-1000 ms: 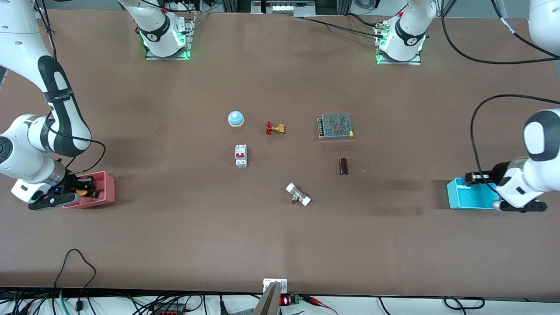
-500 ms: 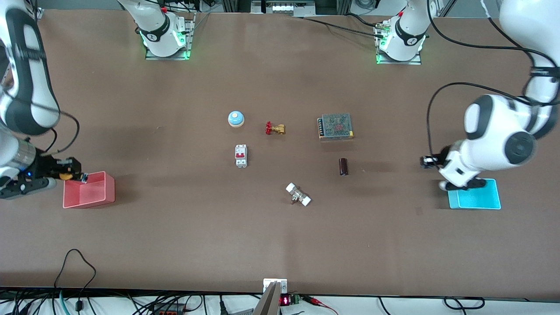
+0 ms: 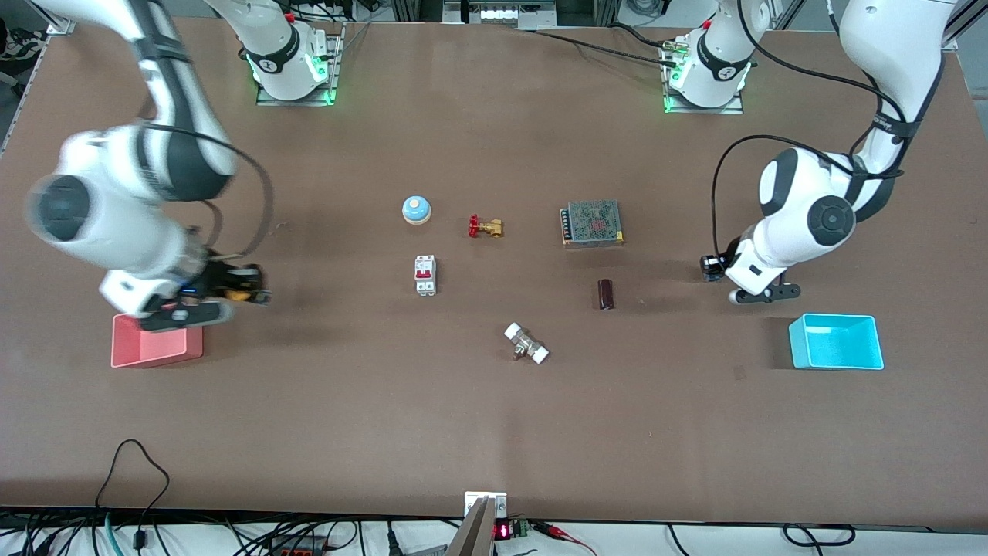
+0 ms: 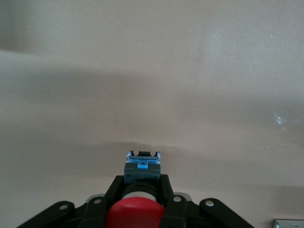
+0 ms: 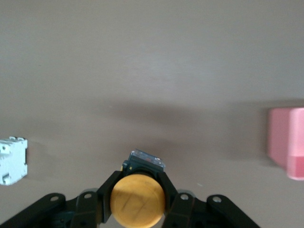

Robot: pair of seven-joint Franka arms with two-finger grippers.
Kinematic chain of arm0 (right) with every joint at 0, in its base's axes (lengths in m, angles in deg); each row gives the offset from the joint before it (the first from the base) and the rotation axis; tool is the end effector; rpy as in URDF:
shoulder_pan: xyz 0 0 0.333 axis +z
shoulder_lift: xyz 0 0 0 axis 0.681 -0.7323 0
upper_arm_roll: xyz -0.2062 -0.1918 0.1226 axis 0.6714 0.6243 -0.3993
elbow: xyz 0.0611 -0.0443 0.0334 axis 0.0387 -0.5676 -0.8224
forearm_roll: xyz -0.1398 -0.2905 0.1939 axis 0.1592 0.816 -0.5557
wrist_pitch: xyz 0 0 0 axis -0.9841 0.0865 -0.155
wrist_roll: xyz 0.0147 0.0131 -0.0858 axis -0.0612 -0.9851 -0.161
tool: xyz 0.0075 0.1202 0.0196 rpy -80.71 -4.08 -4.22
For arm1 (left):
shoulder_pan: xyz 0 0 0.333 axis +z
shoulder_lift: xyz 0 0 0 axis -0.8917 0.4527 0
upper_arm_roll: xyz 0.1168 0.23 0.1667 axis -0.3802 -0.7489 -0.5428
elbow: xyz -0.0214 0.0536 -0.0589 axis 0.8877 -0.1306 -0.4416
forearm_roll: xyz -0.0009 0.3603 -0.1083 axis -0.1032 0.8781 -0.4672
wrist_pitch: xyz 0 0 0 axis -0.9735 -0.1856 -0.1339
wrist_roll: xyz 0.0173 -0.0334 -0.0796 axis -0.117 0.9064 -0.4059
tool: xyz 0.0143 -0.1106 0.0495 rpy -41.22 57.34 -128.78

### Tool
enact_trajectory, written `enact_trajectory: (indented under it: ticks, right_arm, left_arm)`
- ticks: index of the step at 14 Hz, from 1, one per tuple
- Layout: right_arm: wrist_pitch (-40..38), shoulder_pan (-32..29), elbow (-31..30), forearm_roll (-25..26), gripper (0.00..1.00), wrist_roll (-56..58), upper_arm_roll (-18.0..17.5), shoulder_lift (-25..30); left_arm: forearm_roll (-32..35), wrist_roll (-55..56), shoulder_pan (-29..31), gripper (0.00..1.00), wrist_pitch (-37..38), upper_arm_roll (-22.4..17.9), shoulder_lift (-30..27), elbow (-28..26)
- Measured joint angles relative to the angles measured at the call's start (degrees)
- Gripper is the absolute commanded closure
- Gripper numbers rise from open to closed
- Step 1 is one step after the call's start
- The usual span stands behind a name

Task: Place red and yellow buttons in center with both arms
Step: 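Carry the yellow button toward the center while the left gripper carries the red button, then set the yellow button down while the left gripper sets the red button down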

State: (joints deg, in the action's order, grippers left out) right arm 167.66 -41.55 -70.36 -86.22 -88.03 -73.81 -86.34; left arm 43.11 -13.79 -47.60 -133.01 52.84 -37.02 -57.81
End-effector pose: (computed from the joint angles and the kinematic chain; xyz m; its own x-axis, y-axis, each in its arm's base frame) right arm 0.6130 0.1151 0.3435 0.9885 0.1505 0.0170 0.1510 -0.9878 -0.0386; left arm 0.5211 -0.0546 0.2097 0.9759 0.1536 -0.1554 0.1607 -0.9864 0.0347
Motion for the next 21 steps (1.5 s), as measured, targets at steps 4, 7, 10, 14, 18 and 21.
enact_trajectory:
  ticks: [4,7,10,14,18,21]
  right_arm:
    - [12.43,4.23,-7.93,0.98,0.67,-5.30,0.02,-3.17]
    - [15.55,7.30,-8.94,5.10,0.67,-11.29,0.01,-5.38]
    - [18.20,8.51,-8.96,6.42,0.66,-13.01,0.02,-7.56]
    - [19.51,8.51,-8.96,6.48,0.27,-13.03,0.21,-8.94]
    - [19.70,8.51,-8.84,6.48,0.00,-13.04,0.31,-8.93]
    - [19.96,8.43,-7.71,6.48,0.00,-13.04,0.39,-8.48]
  left_arm:
    - [0.00,1.56,-1.77,0.66,0.00,0.12,-0.07,-0.37]
    - [0.00,1.64,-2.13,0.55,-2.74,0.12,0.46,-1.50]
    - [0.00,1.67,-2.14,0.03,-5.25,0.08,1.68,-2.49]
    - [0.00,1.69,-2.13,0.00,-5.68,0.06,1.74,-2.37]
    - [0.00,1.33,-2.13,0.00,0.75,0.05,-1.64,1.40]
    - [0.01,0.05,-2.10,0.00,16.02,0.01,-4.64,11.47]
